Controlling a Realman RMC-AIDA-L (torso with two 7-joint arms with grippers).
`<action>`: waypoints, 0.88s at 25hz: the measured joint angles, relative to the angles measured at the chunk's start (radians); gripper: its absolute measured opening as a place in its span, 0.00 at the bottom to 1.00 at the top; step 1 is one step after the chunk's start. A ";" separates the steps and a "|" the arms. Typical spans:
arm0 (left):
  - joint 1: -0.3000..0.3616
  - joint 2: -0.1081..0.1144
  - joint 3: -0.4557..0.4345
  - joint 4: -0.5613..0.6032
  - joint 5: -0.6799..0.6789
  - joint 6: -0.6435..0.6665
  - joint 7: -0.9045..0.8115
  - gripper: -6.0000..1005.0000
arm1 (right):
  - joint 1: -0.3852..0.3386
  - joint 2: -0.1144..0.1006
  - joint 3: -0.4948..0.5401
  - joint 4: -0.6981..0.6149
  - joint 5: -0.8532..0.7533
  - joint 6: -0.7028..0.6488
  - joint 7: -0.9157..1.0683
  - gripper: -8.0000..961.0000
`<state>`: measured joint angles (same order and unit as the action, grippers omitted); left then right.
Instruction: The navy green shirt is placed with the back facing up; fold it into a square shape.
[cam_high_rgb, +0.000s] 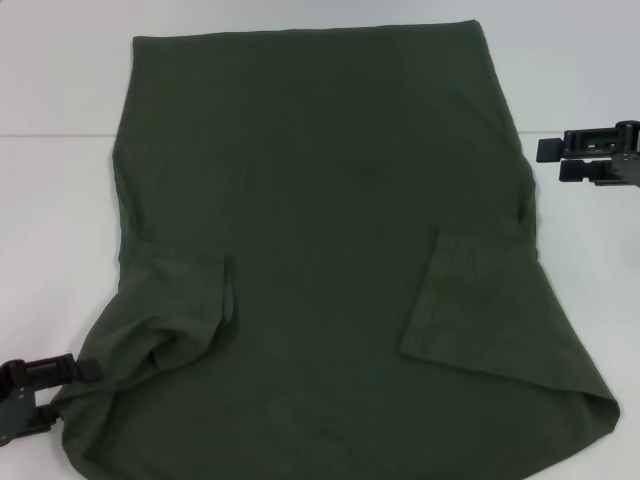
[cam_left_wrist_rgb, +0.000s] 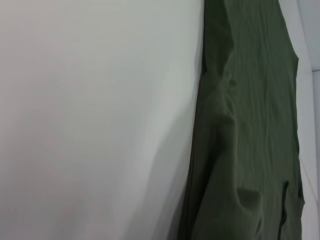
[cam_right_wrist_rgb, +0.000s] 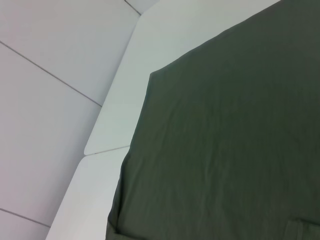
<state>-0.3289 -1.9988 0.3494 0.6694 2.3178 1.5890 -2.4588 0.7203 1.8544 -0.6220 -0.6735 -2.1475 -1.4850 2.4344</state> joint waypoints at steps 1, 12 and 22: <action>-0.001 -0.001 0.003 0.002 0.001 0.000 0.001 0.86 | 0.000 0.000 0.000 0.000 0.000 0.000 0.000 0.72; -0.009 -0.001 0.005 0.009 -0.006 0.011 0.025 0.48 | -0.019 -0.023 -0.008 -0.003 -0.031 -0.055 -0.001 0.72; -0.036 0.009 -0.004 0.009 -0.059 0.074 0.087 0.02 | -0.050 -0.048 -0.004 -0.104 -0.317 -0.241 0.002 0.72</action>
<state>-0.3649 -1.9894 0.3458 0.6779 2.2590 1.6629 -2.3714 0.6702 1.8066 -0.6258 -0.7777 -2.4649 -1.7256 2.4365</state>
